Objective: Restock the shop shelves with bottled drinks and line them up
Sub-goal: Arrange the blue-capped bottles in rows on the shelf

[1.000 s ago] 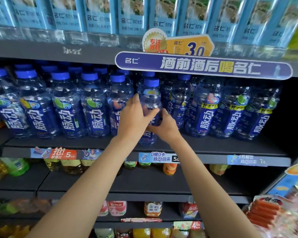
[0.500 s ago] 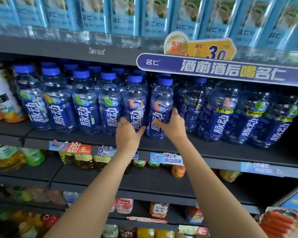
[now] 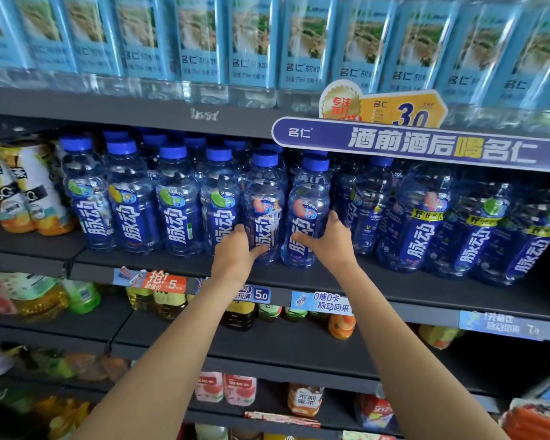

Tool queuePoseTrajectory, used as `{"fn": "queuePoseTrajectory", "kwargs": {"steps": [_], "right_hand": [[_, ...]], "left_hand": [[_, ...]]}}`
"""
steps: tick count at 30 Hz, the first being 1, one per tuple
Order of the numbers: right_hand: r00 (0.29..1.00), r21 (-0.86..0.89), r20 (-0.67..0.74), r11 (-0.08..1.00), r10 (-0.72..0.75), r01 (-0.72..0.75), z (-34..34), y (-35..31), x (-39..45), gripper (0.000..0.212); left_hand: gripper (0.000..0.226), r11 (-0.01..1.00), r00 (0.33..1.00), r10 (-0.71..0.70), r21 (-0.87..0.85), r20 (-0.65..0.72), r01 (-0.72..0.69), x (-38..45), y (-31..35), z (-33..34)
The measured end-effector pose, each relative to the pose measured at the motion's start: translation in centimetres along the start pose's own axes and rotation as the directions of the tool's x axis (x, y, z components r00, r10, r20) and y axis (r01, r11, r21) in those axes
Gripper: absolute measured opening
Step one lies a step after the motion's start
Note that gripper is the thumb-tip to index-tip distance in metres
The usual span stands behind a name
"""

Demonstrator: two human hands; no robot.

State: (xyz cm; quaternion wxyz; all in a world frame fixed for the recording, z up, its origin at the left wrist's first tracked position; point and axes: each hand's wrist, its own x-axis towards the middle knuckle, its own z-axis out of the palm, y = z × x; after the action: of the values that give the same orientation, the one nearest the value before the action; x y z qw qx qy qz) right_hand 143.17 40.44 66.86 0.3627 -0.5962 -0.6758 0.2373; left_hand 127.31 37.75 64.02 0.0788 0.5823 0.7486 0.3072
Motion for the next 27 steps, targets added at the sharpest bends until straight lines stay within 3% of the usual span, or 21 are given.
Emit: {"fn": "queuePoseTrajectory", "kwargs": {"steps": [5, 7, 10, 11, 19, 23, 25, 27], "right_hand": [[1.000, 0.003, -0.013, 1.000, 0.003, -0.003, 0.1, -0.1, -0.3, 0.064], [1.000, 0.004, -0.015, 1.000, 0.006, -0.006, 0.2, -0.1, -0.4, 0.063], [1.000, -0.005, -0.012, 1.000, 0.009, -0.009, 0.1, -0.2, -0.3, 0.066], [1.000, -0.010, -0.011, 1.000, 0.012, -0.012, 0.1, -0.2, -0.3, 0.066], [1.000, 0.001, -0.015, 1.000, 0.024, -0.024, 0.9, -0.8, -0.2, 0.069], [0.998, 0.073, 0.063, 0.997, 0.007, -0.011, -0.6, 0.0, -0.2, 0.074], [0.995, 0.159, -0.100, 0.987, 0.000, 0.016, -2.3, 0.7, 0.1, 0.074], [0.922, 0.123, -0.388, 0.992, 0.015, 0.035, -4.1, 1.7, 0.9, 0.064]], "left_hand": [[0.038, 0.995, 0.998, 0.052, 0.084, 0.045, -0.055, 0.2, -0.4, -0.7], [0.032, 0.991, 0.993, 0.093, 0.099, -0.069, -0.086, -0.4, -0.8, -1.1], [0.027, 0.993, 0.927, 0.105, -0.006, -0.361, -0.115, -1.6, -2.1, -1.2], [0.029, 0.995, 0.921, 0.081, -0.018, -0.381, -0.095, -1.7, -2.4, -1.1], [0.041, 0.993, 0.963, 0.039, -0.093, -0.268, -0.066, -1.1, -3.1, -0.9], [0.034, 0.991, 0.931, 0.036, -0.107, -0.363, -0.080, -2.2, -2.5, -1.1], [0.029, 0.981, 0.914, 0.102, -0.114, -0.392, -0.158, -2.9, -1.6, -0.9], [0.028, 0.958, 0.914, 0.226, -0.091, -0.336, -0.270, -3.4, -0.3, -0.3]]}}
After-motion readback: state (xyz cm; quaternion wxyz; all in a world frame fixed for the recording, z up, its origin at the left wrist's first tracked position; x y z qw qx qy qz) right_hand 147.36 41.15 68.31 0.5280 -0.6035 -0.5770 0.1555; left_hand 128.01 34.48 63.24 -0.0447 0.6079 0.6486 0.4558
